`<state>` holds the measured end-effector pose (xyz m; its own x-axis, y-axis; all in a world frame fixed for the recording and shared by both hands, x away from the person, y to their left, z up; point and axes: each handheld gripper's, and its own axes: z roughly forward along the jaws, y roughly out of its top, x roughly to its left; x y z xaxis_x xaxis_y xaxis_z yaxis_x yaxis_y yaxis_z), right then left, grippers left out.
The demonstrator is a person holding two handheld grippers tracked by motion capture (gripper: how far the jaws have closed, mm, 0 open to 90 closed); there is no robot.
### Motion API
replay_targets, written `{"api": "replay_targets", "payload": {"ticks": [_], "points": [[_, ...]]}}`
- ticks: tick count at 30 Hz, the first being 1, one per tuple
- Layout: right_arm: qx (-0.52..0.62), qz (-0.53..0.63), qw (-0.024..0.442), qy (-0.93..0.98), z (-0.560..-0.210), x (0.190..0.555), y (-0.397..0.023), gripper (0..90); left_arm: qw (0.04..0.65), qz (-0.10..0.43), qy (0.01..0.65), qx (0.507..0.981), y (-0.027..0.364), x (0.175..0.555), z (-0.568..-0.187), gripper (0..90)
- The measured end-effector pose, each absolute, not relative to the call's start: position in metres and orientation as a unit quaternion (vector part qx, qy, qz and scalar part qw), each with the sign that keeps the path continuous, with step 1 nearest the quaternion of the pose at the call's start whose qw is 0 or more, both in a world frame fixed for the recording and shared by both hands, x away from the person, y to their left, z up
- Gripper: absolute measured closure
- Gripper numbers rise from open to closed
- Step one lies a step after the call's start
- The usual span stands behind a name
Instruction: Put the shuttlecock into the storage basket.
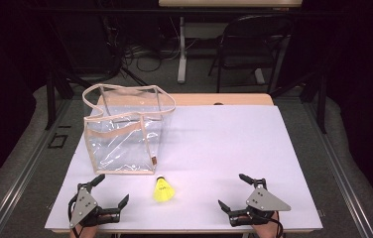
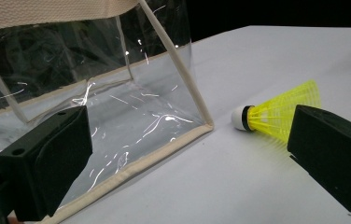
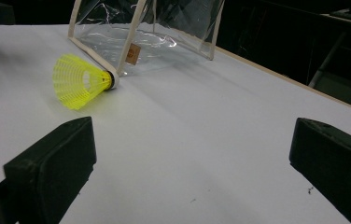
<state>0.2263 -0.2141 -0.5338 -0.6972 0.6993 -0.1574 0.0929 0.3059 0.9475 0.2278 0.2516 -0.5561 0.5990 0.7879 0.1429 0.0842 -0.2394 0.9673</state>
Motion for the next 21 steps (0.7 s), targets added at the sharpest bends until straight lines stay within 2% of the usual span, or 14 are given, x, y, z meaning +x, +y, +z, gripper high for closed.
{"api": "replay_targets", "payload": {"ticks": [21], "points": [[0.265, 0.503, 0.27, 0.777, -0.53, 0.231, -0.181, 0.3, 0.536, 0.33, 0.307, 0.714, 0.252, 0.227, -0.556, 0.1]]}}
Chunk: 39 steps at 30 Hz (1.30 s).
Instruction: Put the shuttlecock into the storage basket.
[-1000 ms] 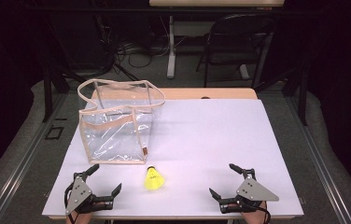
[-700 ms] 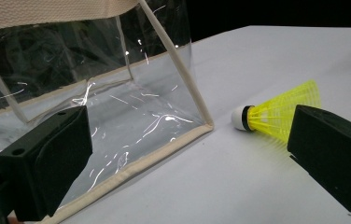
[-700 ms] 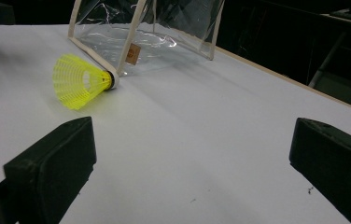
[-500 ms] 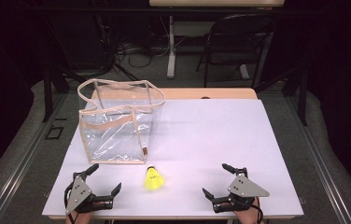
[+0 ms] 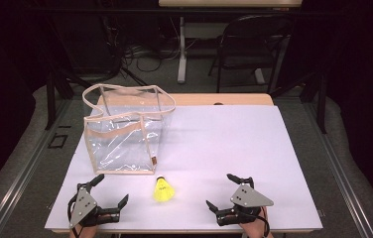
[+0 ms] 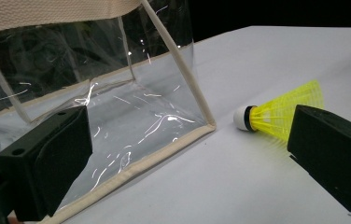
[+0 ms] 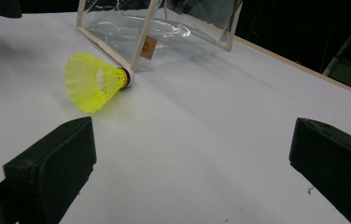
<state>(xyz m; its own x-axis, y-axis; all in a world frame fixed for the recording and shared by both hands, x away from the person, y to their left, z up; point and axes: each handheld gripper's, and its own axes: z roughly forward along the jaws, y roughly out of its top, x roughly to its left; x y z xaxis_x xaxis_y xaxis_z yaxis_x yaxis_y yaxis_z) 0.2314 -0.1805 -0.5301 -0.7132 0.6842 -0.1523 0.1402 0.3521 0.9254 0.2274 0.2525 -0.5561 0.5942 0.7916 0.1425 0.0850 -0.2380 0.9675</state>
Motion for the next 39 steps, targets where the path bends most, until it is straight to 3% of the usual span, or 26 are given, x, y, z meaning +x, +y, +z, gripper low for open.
{"api": "replay_targets", "payload": {"ticks": [39], "points": [[0.269, 0.432, 0.228, 0.83, -0.534, 0.256, -0.12, 0.1, 0.534, 0.33, 0.305, 0.716, 0.252, 0.229, -0.556, 0.0]]}}
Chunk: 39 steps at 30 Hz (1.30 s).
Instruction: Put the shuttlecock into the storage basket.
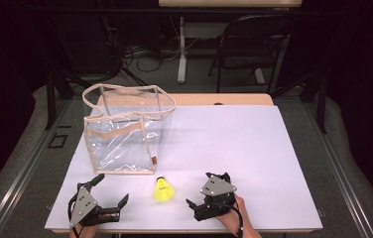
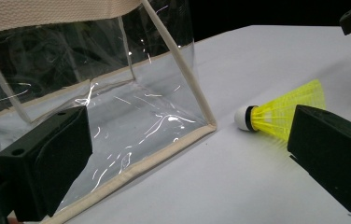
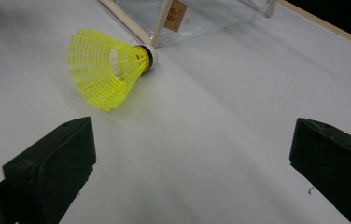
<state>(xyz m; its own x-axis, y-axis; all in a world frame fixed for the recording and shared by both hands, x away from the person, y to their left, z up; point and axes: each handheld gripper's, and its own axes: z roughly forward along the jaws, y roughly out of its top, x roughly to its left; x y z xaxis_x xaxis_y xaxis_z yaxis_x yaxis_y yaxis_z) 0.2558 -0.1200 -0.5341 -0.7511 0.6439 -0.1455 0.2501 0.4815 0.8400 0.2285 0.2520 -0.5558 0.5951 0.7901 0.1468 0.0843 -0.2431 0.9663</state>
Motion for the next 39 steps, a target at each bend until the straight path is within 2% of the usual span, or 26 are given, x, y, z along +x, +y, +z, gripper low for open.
{"api": "replay_targets", "payload": {"ticks": [30, 39], "points": [[0.252, 0.4, 0.22, 0.853, -0.539, 0.272, -0.063, 0.4, 0.536, 0.329, 0.307, 0.715, 0.254, 0.229, -0.555, 0.0], [0.249, 0.388, 0.221, 0.859, -0.544, 0.275, -0.054, 6.5, 0.536, 0.328, 0.307, 0.714, 0.254, 0.229, -0.555, 0.0]]}}
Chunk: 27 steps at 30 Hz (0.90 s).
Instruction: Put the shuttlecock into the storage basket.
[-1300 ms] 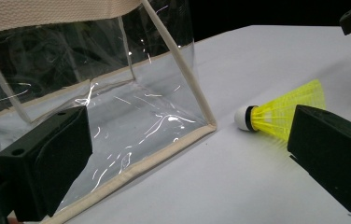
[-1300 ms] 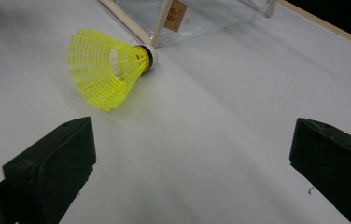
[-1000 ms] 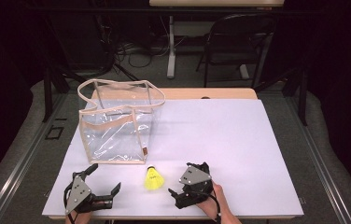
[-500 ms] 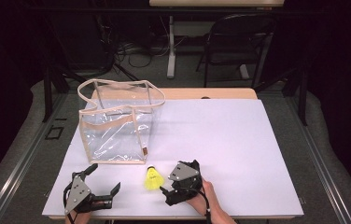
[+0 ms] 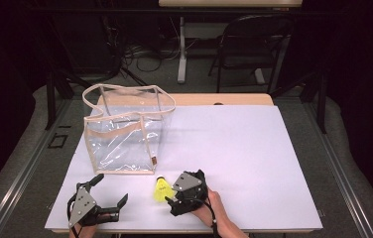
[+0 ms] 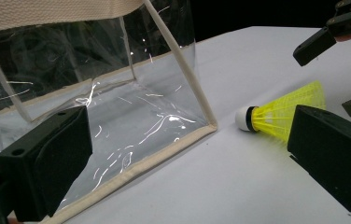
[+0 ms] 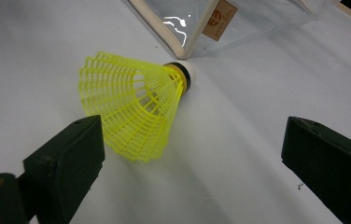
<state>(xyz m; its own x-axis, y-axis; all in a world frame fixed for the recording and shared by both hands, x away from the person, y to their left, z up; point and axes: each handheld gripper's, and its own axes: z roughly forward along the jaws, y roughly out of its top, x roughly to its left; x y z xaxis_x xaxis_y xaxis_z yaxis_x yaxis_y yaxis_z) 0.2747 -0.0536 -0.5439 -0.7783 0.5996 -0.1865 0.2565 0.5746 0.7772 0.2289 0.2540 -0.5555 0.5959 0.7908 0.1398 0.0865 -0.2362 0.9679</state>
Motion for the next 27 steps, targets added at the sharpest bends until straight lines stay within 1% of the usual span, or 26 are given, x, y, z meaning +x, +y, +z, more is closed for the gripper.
{"api": "replay_targets", "payload": {"ticks": [1, 2, 4, 6, 7, 8, 10, 14, 15, 19, 20, 22, 24, 25, 26, 27], "points": [[0.252, 0.386, 0.224, 0.859, -0.545, 0.276, -0.051, 10.4, 0.537, 0.328, 0.307, 0.714, 0.254, 0.229, -0.555, 0.0], [0.252, 0.386, 0.224, 0.859, -0.545, 0.276, -0.051, 10.4, 0.537, 0.328, 0.307, 0.714, 0.254, 0.229, -0.555, 0.0], [0.255, 0.384, 0.225, 0.858, -0.545, 0.276, -0.049, 14.5, 0.54, 0.326, 0.308, 0.712, 0.254, 0.229, -0.555, 0.0], [0.252, 0.383, 0.226, 0.859, -0.545, 0.276, -0.048, 15.0, 0.538, 0.328, 0.307, 0.713, 0.254, 0.229, -0.555, 0.0], [0.251, 0.384, 0.23, 0.858, -0.545, 0.276, -0.045, 17.2, 0.538, 0.327, 0.308, 0.713, 0.254, 0.229, -0.555, 0.0], [0.251, 0.384, 0.23, 0.858, -0.545, 0.276, -0.045, 17.2, 0.538, 0.328, 0.307, 0.713, 0.254, 0.229, -0.555, 0.0], [0.247, 0.381, 0.232, 0.86, -0.545, 0.275, -0.043, 22.0, 0.539, 0.327, 0.307, 0.713, 0.254, 0.229, -0.555, 0.0], [0.239, 0.377, 0.239, 0.862, -0.545, 0.273, -0.037, 35.3, 0.54, 0.326, 0.305, 0.713, 0.254, 0.229, -0.555, 0.0], [0.239, 0.375, 0.239, 0.863, -0.545, 0.273, -0.036, 35.3, 0.54, 0.326, 0.306, 0.713, 0.254, 0.229, -0.555, 0.0], [0.242, 0.37, 0.236, 0.865, -0.547, 0.273, -0.034, 46.9, 0.54, 0.327, 0.306, 0.713, 0.255, 0.229, -0.555, 0.0], [0.245, 0.371, 0.236, 0.864, -0.548, 0.273, -0.034, 51.7, 0.54, 0.326, 0.307, 0.713, 0.255, 0.229, -0.555, 0.0], [0.246, 0.371, 0.235, 0.864, -0.548, 0.274, -0.033, 53.4, 0.54, 0.326, 0.306, 0.713, 0.255, 0.229, -0.555, 0.0], [0.248, 0.375, 0.232, 0.862, -0.549, 0.273, -0.032, 58.9, 0.54, 0.326, 0.305, 0.713, 0.255, 0.229, -0.555, 0.0], [0.248, 0.375, 0.232, 0.862, -0.549, 0.273, -0.032, 58.9, 0.54, 0.326, 0.305, 0.713, 0.254, 0.228, -0.555, 0.0], [0.251, 0.375, 0.232, 0.862, -0.549, 0.272, -0.031, 62.5, 0.54, 0.326, 0.304, 0.714, 0.254, 0.228, -0.555, 0.0], [0.251, 0.375, 0.232, 0.862, -0.549, 0.272, -0.031, 62.5, 0.54, 0.326, 0.305, 0.713, 0.254, 0.228, -0.555, 0.0]]}}
